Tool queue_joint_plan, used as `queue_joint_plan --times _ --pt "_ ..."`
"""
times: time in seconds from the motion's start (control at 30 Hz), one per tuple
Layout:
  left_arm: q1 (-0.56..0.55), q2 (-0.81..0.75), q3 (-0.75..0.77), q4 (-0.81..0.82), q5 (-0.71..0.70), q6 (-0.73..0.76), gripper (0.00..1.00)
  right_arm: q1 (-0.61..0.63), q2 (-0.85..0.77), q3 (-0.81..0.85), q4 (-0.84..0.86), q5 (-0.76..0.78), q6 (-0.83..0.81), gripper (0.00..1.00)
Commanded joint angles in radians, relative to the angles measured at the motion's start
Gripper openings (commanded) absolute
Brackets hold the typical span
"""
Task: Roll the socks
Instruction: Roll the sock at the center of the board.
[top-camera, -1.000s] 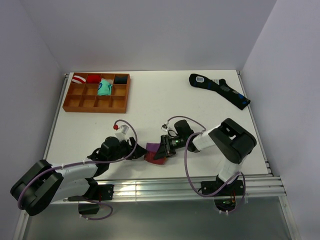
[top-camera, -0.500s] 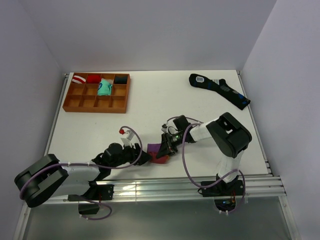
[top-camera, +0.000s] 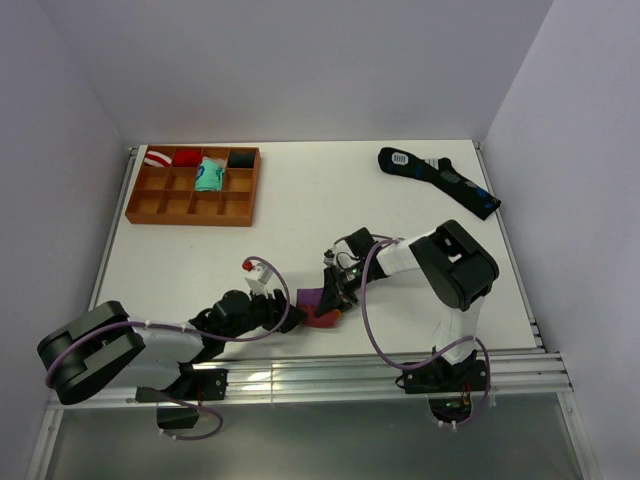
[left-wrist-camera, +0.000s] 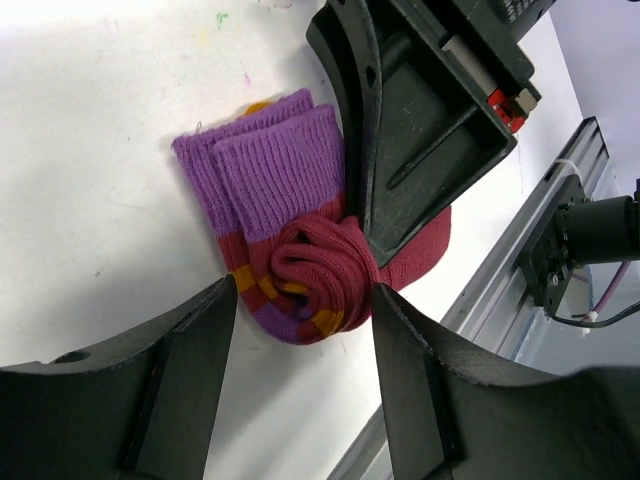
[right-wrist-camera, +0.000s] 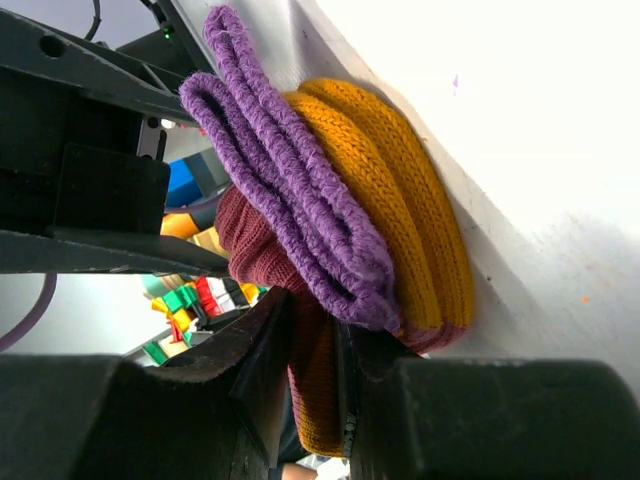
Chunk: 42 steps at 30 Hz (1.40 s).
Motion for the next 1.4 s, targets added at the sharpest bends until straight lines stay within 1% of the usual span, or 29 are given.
queue_joint_plan --times 0.0,0.13,0.33,0.77,0.83,0.97,1.07,1.17,1.23,1.27,1.33,1.37 --pt "-0.014 -0.008 0.023 0.071 -0.018 0.038 0.62 -0.008 0.048 -0.009 -0.122 0.159 -0.063 0.28" --pt "-0.032 0.015 0.063 0.039 -0.031 0.061 0.63 -0.008 0.048 -0.003 -0.134 0.157 -0.065 0.28" --pt "-0.049 0.061 0.067 0.075 -0.041 0.064 0.63 -0.010 0.052 0.011 -0.156 0.159 -0.075 0.28" --pt "-0.057 0.174 0.129 0.036 -0.055 0.075 0.63 -0.010 0.066 0.020 -0.174 0.159 -0.089 0.28" --pt "-0.057 0.176 0.126 0.022 -0.104 0.064 0.63 -0.008 0.069 0.022 -0.179 0.157 -0.095 0.28" --pt "-0.057 0.184 0.129 -0.004 -0.136 0.046 0.63 -0.010 0.077 0.026 -0.190 0.153 -0.111 0.28" --pt "-0.057 0.199 0.142 -0.017 -0.155 0.035 0.60 -0.010 0.080 0.022 -0.188 0.151 -0.120 0.28" --pt "-0.055 0.217 0.156 -0.040 -0.167 0.020 0.54 -0.010 0.085 0.015 -0.174 0.142 -0.117 0.28" --pt "-0.055 0.231 0.172 -0.059 -0.170 0.012 0.43 -0.010 0.085 0.006 -0.157 0.137 -0.111 0.28" --pt "-0.055 0.236 0.172 -0.066 -0.176 0.003 0.34 -0.010 0.085 0.003 -0.150 0.131 -0.109 0.28" --pt "-0.055 0.240 0.173 -0.072 -0.176 -0.006 0.27 -0.010 0.085 -0.008 -0.131 0.128 -0.107 0.28" --pt "-0.055 0.242 0.181 -0.081 -0.172 -0.012 0.19 -0.010 0.081 -0.012 -0.125 0.125 -0.107 0.28"
